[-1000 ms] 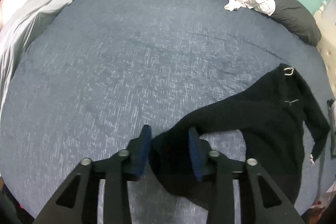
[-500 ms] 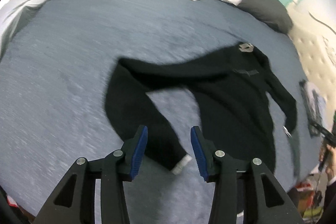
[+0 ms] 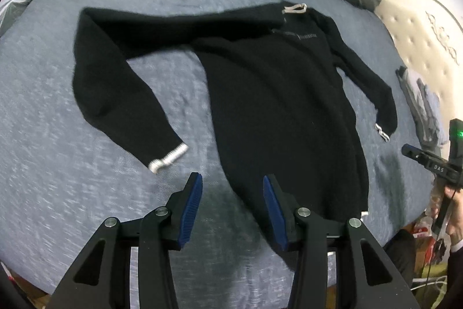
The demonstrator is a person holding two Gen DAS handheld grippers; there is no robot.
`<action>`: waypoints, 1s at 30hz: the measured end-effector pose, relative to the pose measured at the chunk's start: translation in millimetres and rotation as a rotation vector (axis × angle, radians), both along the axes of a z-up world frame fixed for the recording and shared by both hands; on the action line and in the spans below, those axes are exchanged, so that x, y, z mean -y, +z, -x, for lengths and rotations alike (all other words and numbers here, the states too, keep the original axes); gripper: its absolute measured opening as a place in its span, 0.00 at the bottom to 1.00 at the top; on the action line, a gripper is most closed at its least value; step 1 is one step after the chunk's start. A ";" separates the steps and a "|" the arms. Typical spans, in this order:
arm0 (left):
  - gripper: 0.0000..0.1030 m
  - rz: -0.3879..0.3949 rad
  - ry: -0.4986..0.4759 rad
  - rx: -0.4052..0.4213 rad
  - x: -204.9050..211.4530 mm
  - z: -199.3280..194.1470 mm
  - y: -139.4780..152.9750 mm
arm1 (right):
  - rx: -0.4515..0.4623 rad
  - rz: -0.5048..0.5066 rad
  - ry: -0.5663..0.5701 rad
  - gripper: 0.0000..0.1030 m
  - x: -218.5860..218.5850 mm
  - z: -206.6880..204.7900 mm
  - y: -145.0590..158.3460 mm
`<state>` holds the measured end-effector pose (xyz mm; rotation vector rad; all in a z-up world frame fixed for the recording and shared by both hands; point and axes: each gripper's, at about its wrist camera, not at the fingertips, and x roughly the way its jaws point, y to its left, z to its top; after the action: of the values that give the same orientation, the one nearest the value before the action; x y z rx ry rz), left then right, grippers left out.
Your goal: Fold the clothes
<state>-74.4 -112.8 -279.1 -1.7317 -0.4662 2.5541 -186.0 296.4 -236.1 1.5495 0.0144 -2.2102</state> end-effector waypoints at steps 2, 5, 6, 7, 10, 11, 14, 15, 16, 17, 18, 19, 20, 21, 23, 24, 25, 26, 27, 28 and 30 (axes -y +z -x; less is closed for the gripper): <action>0.46 0.009 -0.016 0.016 -11.5 -0.5 -6.9 | 0.016 -0.011 0.022 0.39 6.1 -6.9 -7.7; 0.46 0.026 -0.047 0.042 -28.9 -1.4 -18.1 | 0.033 -0.021 0.069 0.39 16.1 -18.2 -15.9; 0.46 0.026 -0.059 0.051 -34.1 -2.0 -22.3 | 0.038 -0.020 0.083 0.39 19.1 -21.8 -18.5; 0.46 0.024 -0.070 0.059 -39.4 -2.6 -26.2 | 0.044 -0.021 0.091 0.39 21.1 -24.8 -21.5; 0.46 0.015 -0.097 0.084 -52.9 -4.7 -36.3 | 0.072 -0.017 0.117 0.39 27.2 -33.7 -32.3; 0.46 0.007 -0.105 0.093 -57.1 -5.5 -40.2 | 0.081 -0.015 0.124 0.39 29.0 -36.1 -35.5; 0.46 0.000 -0.118 0.119 -64.0 -8.3 -48.7 | 0.107 -0.015 0.147 0.39 35.1 -42.7 -45.6; 0.46 0.001 -0.124 0.130 -65.7 -9.4 -51.4 | 0.115 -0.015 0.155 0.39 37.3 -44.8 -48.7; 0.46 -0.001 -0.128 0.142 -66.6 -10.4 -54.8 | 0.122 -0.016 0.164 0.39 39.5 -46.7 -51.8; 0.46 -0.003 -0.128 0.151 -66.5 -11.3 -57.5 | 0.130 -0.016 0.170 0.39 42.3 -48.3 -54.7; 0.46 -0.002 -0.124 0.159 -65.4 -12.3 -59.8 | 0.138 -0.018 0.176 0.39 44.8 -49.6 -57.5; 0.46 0.002 -0.118 0.167 -63.6 -13.4 -61.6 | 0.144 -0.021 0.179 0.39 46.3 -50.1 -59.6; 0.47 0.004 -0.114 0.172 -62.1 -14.7 -62.9 | 0.149 -0.025 0.181 0.39 47.8 -50.6 -61.8; 0.48 0.005 -0.114 0.179 -61.2 -16.2 -64.1 | 0.155 -0.030 0.183 0.39 49.2 -51.0 -63.9; 0.53 0.004 -0.122 0.193 -60.5 -19.2 -66.4 | 0.168 -0.044 0.177 0.39 50.3 -49.9 -67.6; 0.53 0.003 -0.125 0.195 -60.2 -20.3 -66.7 | 0.176 -0.048 0.172 0.39 50.2 -49.0 -69.2; 0.53 -0.001 -0.127 0.196 -59.8 -21.0 -66.9 | 0.182 -0.044 0.168 0.39 49.5 -48.3 -70.7; 0.53 -0.006 -0.128 0.197 -59.4 -21.0 -67.2 | 0.188 -0.040 0.165 0.39 48.9 -47.6 -72.2; 0.53 -0.014 -0.128 0.200 -59.6 -21.0 -68.0 | 0.193 -0.038 0.165 0.39 48.5 -47.5 -74.1; 0.53 -0.025 -0.127 0.203 -60.8 -21.4 -68.8 | 0.198 -0.040 0.165 0.39 48.2 -47.4 -76.3; 0.53 -0.038 -0.123 0.200 -63.1 -22.2 -69.3 | 0.213 -0.043 0.167 0.39 48.5 -48.8 -81.9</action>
<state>-52.2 -49.8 -348.4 -1.9464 -0.3963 2.2872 -137.2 247.9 -318.0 1.7334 0.1224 -1.9205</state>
